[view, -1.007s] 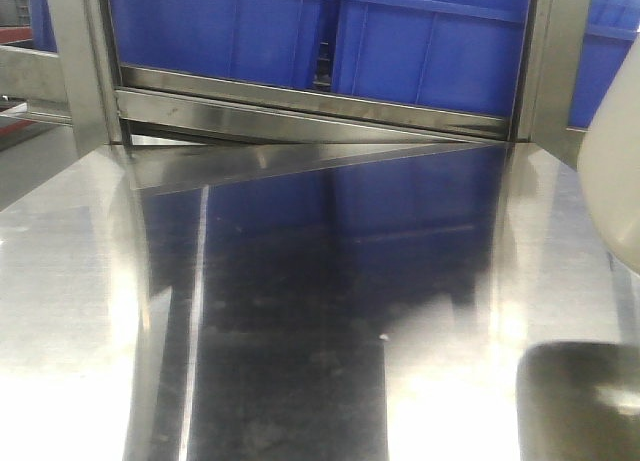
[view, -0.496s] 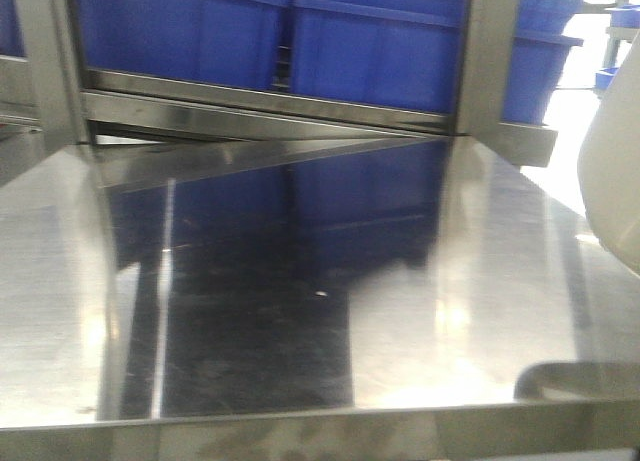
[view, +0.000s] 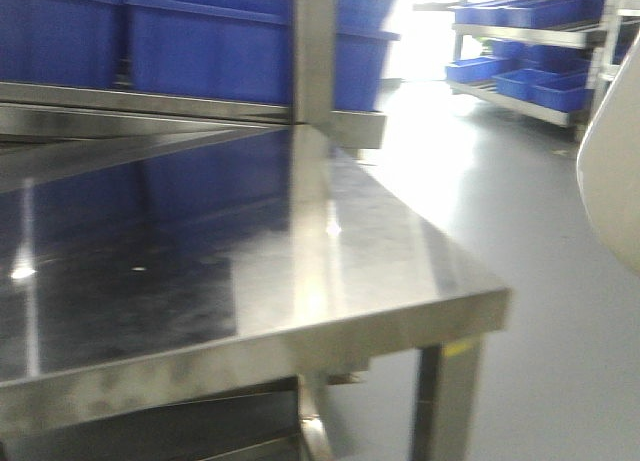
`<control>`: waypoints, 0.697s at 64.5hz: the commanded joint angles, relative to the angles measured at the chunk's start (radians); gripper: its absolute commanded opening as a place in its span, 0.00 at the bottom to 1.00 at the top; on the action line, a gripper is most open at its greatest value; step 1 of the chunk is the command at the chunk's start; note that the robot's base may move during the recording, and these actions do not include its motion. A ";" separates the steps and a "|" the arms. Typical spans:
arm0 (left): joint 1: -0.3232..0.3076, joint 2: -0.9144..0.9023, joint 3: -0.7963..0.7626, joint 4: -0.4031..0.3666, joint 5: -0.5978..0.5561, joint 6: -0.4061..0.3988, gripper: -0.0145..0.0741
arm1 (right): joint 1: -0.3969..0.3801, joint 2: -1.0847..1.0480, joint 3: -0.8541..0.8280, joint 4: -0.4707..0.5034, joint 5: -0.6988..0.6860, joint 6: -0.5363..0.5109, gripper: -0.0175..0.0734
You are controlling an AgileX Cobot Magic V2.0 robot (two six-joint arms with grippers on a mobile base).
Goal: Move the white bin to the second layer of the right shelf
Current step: 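Drive away from the table carrying the bin in the right gripper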
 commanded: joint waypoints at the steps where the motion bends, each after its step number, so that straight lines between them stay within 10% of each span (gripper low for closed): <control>1: -0.004 -0.014 0.037 -0.006 -0.084 -0.003 0.26 | -0.004 -0.010 -0.030 -0.006 -0.069 -0.006 0.28; 45: -0.004 -0.014 0.037 -0.006 -0.084 -0.003 0.26 | -0.004 -0.010 -0.030 -0.006 -0.068 -0.006 0.28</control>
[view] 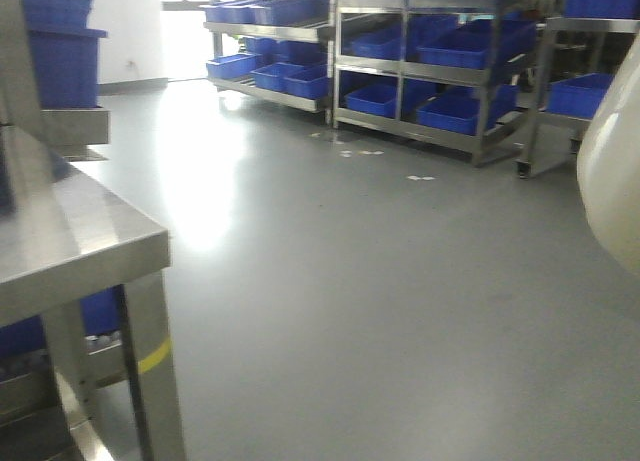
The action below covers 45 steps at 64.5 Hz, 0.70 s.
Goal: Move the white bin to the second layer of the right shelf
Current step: 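Drive away from the table carrying the bin in the right gripper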
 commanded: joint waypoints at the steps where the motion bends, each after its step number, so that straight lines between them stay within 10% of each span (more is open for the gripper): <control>1: -0.004 -0.014 0.037 -0.006 -0.084 -0.003 0.26 | -0.004 -0.010 -0.030 -0.006 -0.068 -0.006 0.28; 45: -0.004 -0.014 0.037 -0.006 -0.084 -0.003 0.26 | -0.004 -0.010 -0.030 -0.006 -0.068 -0.006 0.28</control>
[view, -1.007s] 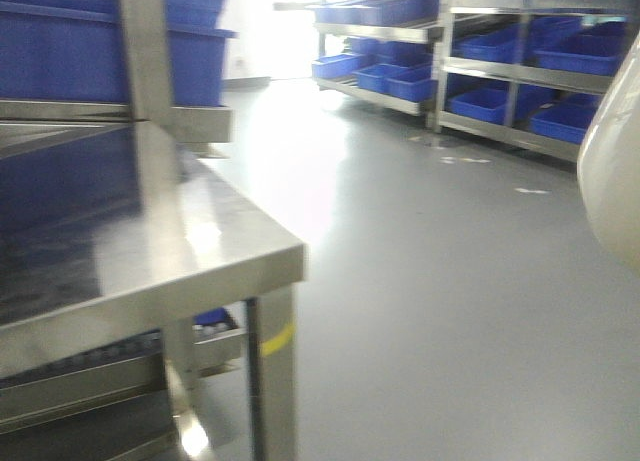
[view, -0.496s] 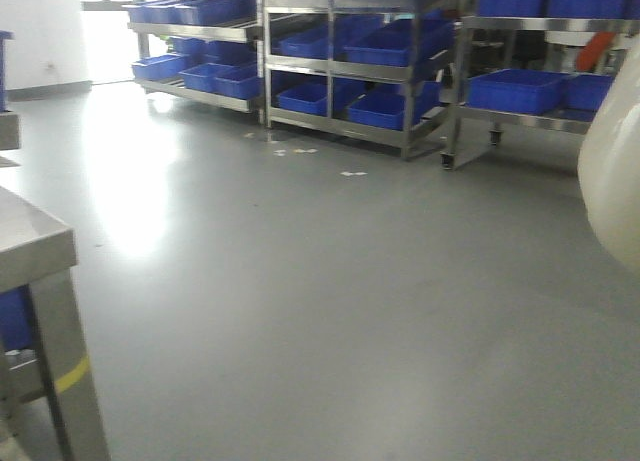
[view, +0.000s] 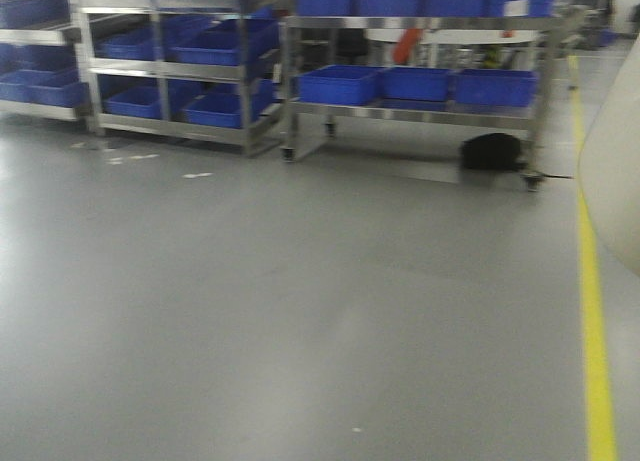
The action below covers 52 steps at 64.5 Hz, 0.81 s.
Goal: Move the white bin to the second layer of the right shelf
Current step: 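Drive away from the table carrying the bin in the right gripper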
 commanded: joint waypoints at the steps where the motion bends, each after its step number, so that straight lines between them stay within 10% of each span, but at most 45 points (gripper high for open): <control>1: -0.004 -0.014 0.037 -0.006 -0.084 -0.003 0.26 | -0.004 -0.008 -0.030 -0.006 -0.068 -0.006 0.28; 52: -0.004 -0.014 0.037 -0.006 -0.084 -0.003 0.26 | -0.004 -0.008 -0.030 -0.006 -0.064 -0.006 0.28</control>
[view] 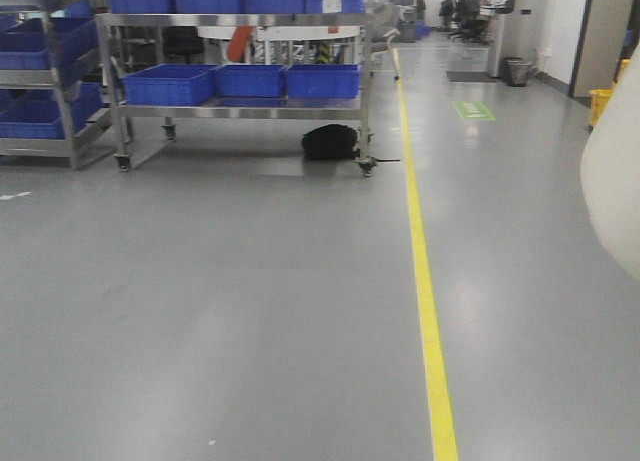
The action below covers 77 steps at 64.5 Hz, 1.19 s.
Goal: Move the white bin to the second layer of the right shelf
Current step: 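Drive away from the table carrying the bin in the right gripper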
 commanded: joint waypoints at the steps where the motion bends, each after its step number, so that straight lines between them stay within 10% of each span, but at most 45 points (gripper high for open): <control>1: -0.004 -0.014 0.037 -0.006 -0.084 -0.003 0.26 | -0.004 -0.006 -0.030 -0.004 -0.077 -0.006 0.28; 77: -0.004 -0.014 0.037 -0.006 -0.084 -0.003 0.26 | -0.004 -0.006 -0.029 -0.004 -0.077 -0.006 0.28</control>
